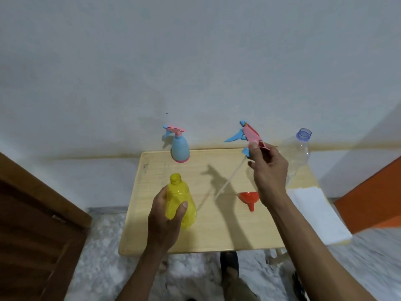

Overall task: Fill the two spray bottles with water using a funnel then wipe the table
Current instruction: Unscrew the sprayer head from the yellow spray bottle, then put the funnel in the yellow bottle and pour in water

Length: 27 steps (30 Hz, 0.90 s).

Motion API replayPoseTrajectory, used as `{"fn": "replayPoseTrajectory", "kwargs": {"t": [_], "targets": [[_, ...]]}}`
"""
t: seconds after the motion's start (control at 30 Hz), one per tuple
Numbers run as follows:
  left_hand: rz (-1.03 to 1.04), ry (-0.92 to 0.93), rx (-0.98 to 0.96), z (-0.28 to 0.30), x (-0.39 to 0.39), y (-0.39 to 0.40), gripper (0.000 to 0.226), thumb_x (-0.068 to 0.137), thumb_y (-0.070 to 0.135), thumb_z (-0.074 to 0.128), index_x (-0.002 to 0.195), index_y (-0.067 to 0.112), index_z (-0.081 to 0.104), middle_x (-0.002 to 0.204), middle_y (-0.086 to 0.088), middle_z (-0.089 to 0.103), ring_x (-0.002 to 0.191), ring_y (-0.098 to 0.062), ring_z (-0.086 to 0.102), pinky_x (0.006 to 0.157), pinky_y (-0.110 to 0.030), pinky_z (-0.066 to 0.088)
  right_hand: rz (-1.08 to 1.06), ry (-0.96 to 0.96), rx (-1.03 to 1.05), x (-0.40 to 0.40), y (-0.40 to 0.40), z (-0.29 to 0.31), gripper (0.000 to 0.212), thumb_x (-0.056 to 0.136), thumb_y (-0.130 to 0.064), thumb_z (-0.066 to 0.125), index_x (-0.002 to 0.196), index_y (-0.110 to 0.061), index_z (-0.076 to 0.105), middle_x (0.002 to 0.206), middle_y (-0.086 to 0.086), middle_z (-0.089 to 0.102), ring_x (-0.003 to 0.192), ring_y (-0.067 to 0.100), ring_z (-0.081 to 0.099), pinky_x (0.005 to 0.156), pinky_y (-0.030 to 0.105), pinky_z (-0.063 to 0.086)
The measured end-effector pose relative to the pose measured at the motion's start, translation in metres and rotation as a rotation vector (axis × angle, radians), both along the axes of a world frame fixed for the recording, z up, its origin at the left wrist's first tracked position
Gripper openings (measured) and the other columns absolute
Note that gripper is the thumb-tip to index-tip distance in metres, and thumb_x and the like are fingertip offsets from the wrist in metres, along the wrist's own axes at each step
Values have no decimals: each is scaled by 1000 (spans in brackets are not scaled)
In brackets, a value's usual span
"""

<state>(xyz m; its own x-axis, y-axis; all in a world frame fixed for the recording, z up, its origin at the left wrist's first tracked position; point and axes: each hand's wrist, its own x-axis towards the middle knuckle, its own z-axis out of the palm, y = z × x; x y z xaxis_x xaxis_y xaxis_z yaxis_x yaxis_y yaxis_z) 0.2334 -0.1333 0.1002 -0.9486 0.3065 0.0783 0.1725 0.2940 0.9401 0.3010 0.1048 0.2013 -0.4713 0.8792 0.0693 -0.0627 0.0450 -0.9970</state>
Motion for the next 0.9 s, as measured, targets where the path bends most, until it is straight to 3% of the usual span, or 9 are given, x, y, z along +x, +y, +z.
{"fn": "replayPoseTrajectory", "kwargs": {"t": [0.1,0.2,0.33,0.43,0.5,0.6,0.7,0.9], "targets": [[-1,-11,-16,-10,-3,11,61,73,60,67,129,45,46,123,11,63,111,0,60,91,-34,54,67,-168,-14,-1,6,-48,17,96,-39,68,101,-23,70,89,7,73,81,17,66,81,47,57],[-18,-20,-63,-20,-8,23,55,71,60,71,119,57,43,118,15,61,108,-1,61,87,-26,51,148,-328,-49,-8,11,-87,19,96,-36,67,103,-19,69,84,-2,71,77,18,63,70,36,51],[-60,-43,-131,-33,-12,40,61,68,58,74,119,42,45,114,16,61,103,-6,58,84,-20,44,259,-543,-35,-30,20,-126,16,92,-33,69,88,-17,71,73,-4,68,68,16,58,63,31,42],[-91,-77,-213,-44,-15,52,63,75,41,84,125,29,48,116,11,61,101,-10,58,79,-13,38,352,-701,-6,-49,29,-147,17,90,-32,70,94,-15,70,85,1,74,84,24,67,74,36,50],[-112,-77,-247,-52,-17,58,65,75,42,83,128,26,47,120,10,62,102,-12,60,81,-8,38,404,-808,46,-61,37,-155,22,90,-37,68,104,-19,69,96,0,75,97,26,68,87,39,52],[-135,-92,-281,-59,-19,66,70,71,59,71,129,28,46,120,10,63,102,-10,61,86,-19,44,489,-994,182,-74,48,-165,34,93,-48,60,117,-25,66,113,-1,72,114,28,61,99,42,42],[-127,-116,-294,-65,-19,74,70,72,59,72,129,29,46,116,10,63,100,-9,61,85,-26,48,543,-1109,296,-83,57,-172,38,98,-50,52,126,-27,64,124,2,67,125,29,52,101,43,33],[-106,-154,-297,-77,-19,84,66,76,44,82,130,31,45,120,11,63,104,-10,61,88,-19,48,578,-1232,475,-90,65,-179,32,97,-51,53,112,-32,73,115,3,63,120,28,41,87,43,26]]}}
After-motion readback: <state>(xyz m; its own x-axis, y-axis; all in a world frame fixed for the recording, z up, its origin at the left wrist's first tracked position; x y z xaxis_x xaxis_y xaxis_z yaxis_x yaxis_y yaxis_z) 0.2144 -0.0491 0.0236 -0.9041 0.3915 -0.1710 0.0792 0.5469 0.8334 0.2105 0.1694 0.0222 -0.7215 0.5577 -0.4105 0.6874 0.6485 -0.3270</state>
